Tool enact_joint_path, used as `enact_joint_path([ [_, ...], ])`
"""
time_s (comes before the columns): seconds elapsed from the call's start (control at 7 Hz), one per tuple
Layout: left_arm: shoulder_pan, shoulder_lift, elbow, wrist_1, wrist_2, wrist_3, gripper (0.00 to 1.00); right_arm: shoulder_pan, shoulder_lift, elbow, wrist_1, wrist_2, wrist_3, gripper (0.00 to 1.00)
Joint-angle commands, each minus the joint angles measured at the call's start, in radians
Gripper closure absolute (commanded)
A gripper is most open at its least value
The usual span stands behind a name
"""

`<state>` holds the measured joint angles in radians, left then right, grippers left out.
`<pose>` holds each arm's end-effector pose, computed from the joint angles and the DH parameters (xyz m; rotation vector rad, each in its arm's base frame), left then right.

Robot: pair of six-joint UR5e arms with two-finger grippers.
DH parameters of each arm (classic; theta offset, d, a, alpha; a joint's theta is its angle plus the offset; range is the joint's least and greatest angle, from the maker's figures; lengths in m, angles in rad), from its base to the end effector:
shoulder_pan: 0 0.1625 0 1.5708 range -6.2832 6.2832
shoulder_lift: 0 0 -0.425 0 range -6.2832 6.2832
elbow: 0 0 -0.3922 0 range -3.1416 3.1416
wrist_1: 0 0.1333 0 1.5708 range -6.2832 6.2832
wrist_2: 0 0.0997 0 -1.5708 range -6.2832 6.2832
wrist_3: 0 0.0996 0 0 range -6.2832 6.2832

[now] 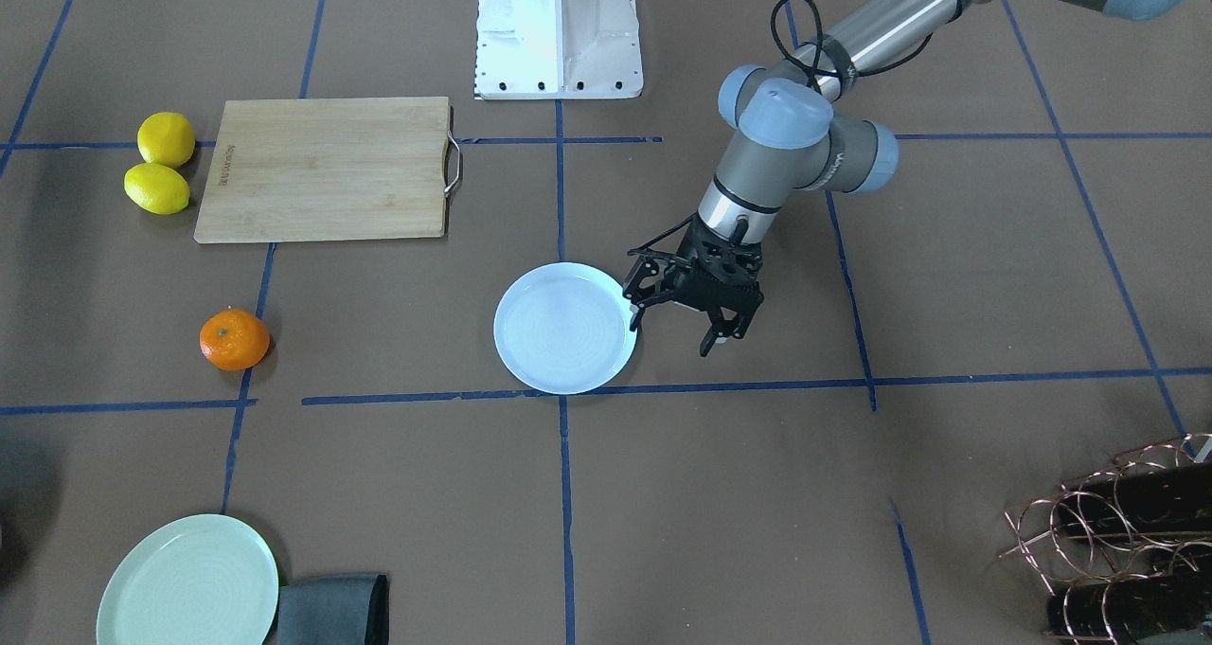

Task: Pick orange to plate
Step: 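Withdraw the left gripper from the plate while the right arm moves toward the orange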

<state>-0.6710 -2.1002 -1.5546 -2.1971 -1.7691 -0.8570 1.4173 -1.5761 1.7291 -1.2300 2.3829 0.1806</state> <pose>0.4671 -0.5160 0.2870 0.5895 0.9871 0.1509 -0.0170 -0.5090 0.5408 0.3273 -0.8612 -0.1753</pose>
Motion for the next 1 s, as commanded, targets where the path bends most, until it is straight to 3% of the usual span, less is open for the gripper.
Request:
enact_joint_path([
  [0.0, -0.199, 0.132, -0.254, 0.286, -0.140, 0.349, 0.00, -0.090, 0.015, 0.024, 0.091, 0.002, 0.164, 0.00],
  [0.14, -0.354, 0.225, -0.277, 0.302, -0.273, 0.424, 0.00, -0.128, 0.027, 0.024, 0.146, -0.002, 0.248, 0.00],
  [0.29, -0.499, 0.326, -0.228, 0.304, -0.514, 0.470, 0.00, -0.161, 0.065, 0.023, 0.142, -0.002, 0.273, 0.00],
  [0.43, -0.639, 0.395, -0.160, 0.306, -0.655, 0.492, 0.00, -0.182, 0.109, 0.020, 0.112, 0.002, 0.274, 0.00],
  [0.57, -0.729, 0.476, -0.131, 0.292, -0.664, 0.537, 0.00, -0.213, 0.132, 0.023, 0.090, -0.005, 0.284, 0.00],
  [0.86, -0.815, 0.580, -0.078, 0.306, -0.613, 0.842, 0.00, -0.241, 0.142, 0.024, 0.090, -0.007, 0.306, 0.00],
])
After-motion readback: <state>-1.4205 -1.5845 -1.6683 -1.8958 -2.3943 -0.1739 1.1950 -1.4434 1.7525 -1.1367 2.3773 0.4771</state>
